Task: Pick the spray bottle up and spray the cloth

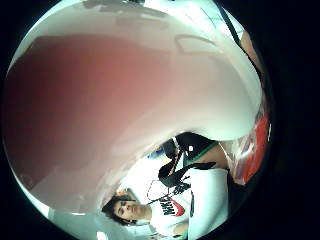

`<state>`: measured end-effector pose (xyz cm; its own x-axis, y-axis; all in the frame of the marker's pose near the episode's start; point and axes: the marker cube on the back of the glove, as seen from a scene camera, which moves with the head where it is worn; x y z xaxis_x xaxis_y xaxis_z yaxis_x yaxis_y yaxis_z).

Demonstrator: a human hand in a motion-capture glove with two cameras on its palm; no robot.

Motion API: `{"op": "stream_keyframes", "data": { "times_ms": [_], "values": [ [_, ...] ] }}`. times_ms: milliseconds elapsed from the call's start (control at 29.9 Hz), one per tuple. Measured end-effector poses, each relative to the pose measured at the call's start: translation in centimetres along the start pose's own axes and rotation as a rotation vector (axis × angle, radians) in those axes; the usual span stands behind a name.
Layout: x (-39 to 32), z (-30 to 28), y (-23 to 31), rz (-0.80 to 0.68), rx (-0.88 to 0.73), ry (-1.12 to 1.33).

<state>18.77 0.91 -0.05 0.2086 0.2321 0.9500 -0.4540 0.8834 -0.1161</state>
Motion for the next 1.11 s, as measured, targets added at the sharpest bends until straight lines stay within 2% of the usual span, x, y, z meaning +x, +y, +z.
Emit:
{"op": "stream_keyframes", "data": {
  "times_ms": [100,368,703,971,1105],
  "values": [
    [-0.4,-0.7,0.4,-0.007,0.001,-0.014],
    [-8.8,-4.7,2.3,-0.092,0.07,0.007],
    [-2.9,-1.7,0.2,0.02,-0.018,-0.003],
    [-10.1,-4.3,2.3,-0.112,0.052,0.022],
    [-8.2,-3.1,1.7,-0.064,0.042,0.047]
  ]
}}
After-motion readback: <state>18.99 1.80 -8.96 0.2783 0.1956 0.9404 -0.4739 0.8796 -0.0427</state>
